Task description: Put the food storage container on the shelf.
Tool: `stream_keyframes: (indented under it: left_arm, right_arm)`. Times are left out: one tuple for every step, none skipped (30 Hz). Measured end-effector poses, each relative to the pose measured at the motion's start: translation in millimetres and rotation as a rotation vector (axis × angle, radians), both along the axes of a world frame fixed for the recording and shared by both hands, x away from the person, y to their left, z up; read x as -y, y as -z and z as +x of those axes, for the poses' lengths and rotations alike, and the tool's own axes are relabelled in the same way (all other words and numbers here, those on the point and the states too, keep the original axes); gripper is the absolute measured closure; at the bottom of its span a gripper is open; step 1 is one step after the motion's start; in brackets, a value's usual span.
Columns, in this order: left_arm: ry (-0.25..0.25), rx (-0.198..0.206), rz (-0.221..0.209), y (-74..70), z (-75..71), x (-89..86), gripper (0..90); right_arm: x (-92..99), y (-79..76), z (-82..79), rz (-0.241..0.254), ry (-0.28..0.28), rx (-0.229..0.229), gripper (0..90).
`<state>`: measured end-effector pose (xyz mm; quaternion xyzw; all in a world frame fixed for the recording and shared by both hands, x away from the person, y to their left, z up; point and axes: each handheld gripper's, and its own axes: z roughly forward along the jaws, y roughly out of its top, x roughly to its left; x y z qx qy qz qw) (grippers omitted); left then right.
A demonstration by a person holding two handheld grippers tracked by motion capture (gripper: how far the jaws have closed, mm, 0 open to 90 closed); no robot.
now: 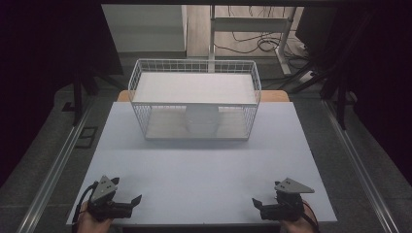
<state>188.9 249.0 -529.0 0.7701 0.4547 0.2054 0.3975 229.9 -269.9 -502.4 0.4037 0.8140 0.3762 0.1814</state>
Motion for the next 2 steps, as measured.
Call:
stream_keyframes:
  left_arm:
    - [-0.002, -0.002, -0.004, -0.1, 0.3, -0.2, 0.0]
    - [-0.005, -0.003, -0.005, -0.1, 0.5, -0.3, 0.0]
  right_arm:
    - [-0.8, 0.6, 0.2, -0.006, -0.003, 0.000, 0.0]
    - [-1.4, 1.1, 0.2, -0.014, -0.005, -0.005, 0.0]
